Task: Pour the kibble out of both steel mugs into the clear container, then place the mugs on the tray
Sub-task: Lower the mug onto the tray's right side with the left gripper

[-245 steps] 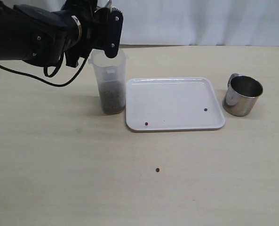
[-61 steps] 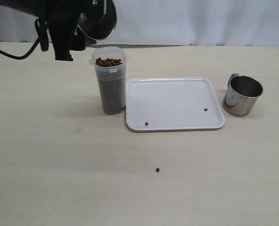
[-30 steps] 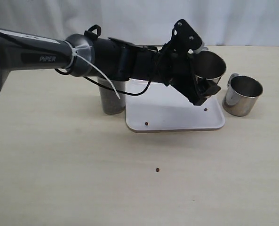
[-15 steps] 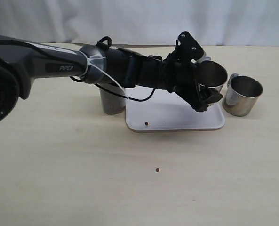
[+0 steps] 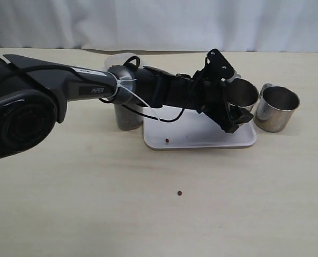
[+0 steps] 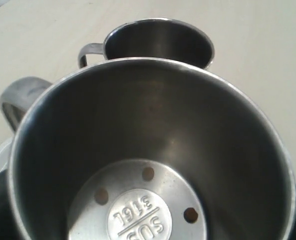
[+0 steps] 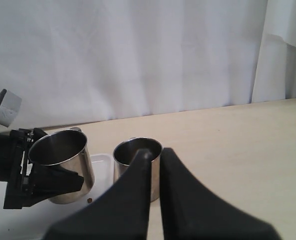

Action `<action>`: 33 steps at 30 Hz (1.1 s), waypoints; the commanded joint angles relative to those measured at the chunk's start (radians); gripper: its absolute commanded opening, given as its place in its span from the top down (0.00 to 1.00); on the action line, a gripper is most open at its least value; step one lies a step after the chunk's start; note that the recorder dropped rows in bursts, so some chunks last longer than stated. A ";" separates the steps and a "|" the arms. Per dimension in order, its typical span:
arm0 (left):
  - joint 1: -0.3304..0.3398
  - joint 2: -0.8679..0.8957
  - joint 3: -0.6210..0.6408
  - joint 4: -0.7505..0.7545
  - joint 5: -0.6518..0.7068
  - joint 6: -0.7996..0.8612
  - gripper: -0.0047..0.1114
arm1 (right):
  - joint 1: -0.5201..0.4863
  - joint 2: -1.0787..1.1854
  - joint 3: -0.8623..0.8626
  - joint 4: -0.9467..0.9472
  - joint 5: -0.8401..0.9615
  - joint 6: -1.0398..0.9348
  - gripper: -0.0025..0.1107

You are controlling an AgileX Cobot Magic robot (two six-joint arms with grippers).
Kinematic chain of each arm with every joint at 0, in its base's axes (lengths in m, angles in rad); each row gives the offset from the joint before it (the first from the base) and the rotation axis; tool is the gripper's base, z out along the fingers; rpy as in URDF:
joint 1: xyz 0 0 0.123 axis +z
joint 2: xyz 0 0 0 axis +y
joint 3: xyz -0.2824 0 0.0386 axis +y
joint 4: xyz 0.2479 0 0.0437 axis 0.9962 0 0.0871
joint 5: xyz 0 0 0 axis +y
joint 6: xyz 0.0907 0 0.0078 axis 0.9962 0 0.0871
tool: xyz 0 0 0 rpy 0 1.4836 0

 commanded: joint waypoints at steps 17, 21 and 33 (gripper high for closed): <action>-0.012 0.044 -0.035 -0.012 -0.037 -0.064 0.58 | 0.004 -0.003 0.004 -0.006 -0.004 -0.010 0.93; -0.012 0.044 -0.035 -0.012 -0.052 -0.064 0.42 | 0.004 -0.003 0.004 -0.006 -0.004 -0.010 0.93; -0.012 0.044 -0.035 -0.012 -0.039 -0.066 0.39 | 0.004 -0.003 0.004 -0.006 -0.004 -0.010 0.93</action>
